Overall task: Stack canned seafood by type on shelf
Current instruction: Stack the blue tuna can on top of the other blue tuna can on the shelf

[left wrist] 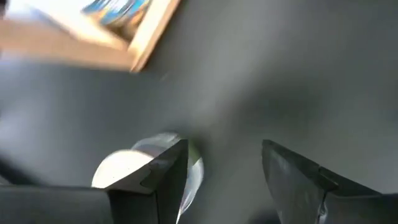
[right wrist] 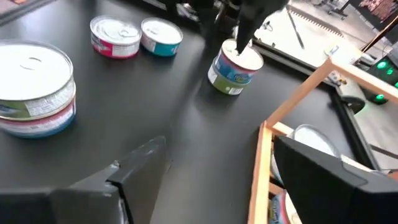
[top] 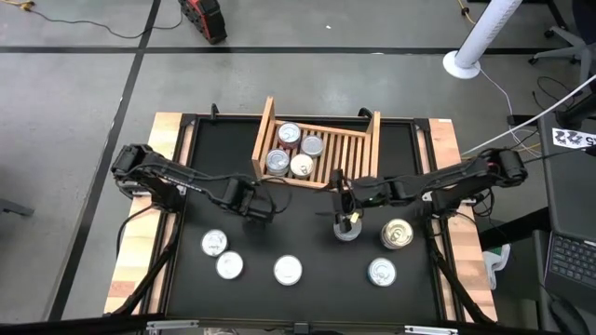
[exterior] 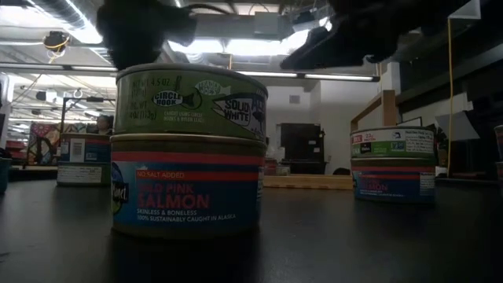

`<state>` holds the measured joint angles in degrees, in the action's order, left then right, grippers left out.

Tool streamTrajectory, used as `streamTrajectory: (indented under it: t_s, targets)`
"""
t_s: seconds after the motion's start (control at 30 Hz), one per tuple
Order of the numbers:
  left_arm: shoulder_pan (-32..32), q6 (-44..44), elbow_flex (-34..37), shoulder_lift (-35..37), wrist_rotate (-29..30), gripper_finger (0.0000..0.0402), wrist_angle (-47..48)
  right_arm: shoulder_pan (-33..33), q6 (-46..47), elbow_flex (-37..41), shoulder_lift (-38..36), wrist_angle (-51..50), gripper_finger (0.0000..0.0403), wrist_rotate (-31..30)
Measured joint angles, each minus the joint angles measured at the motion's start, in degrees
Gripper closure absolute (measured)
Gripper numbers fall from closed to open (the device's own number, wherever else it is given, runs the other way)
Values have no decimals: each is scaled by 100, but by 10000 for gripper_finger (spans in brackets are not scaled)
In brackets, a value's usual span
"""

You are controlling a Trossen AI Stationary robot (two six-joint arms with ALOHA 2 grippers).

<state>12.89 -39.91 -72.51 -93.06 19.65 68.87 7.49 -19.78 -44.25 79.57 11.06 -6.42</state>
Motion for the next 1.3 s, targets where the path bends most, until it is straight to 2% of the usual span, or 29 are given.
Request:
streamTrajectory:
  t_s: [0.13, 0.43, 0.73, 1.0, 1.1, 1.3]
  targets:
    - [87, -622, 254, 0, 86, 204, 395, 0, -1, 0, 380, 275, 107, 0]
    - [144, -1554, 946, -2, 101, 204, 382, 0, -19, 0, 1013, 911, 107, -138]
    - [149, -1513, 1387, 13, 160, 204, -194, 0, -21, -2, 1148, 948, 107, -197]
    - [146, -1341, 1482, 9, 234, 206, -211, 0, -21, -4, 1148, 985, 107, -197]
    - [146, -1264, 1485, 7, 309, 226, -190, 0, -21, -4, 1148, 987, 107, -196]
    - [144, -1194, 1493, 4, 397, 294, -119, 0, -21, -4, 1148, 987, 107, -196]
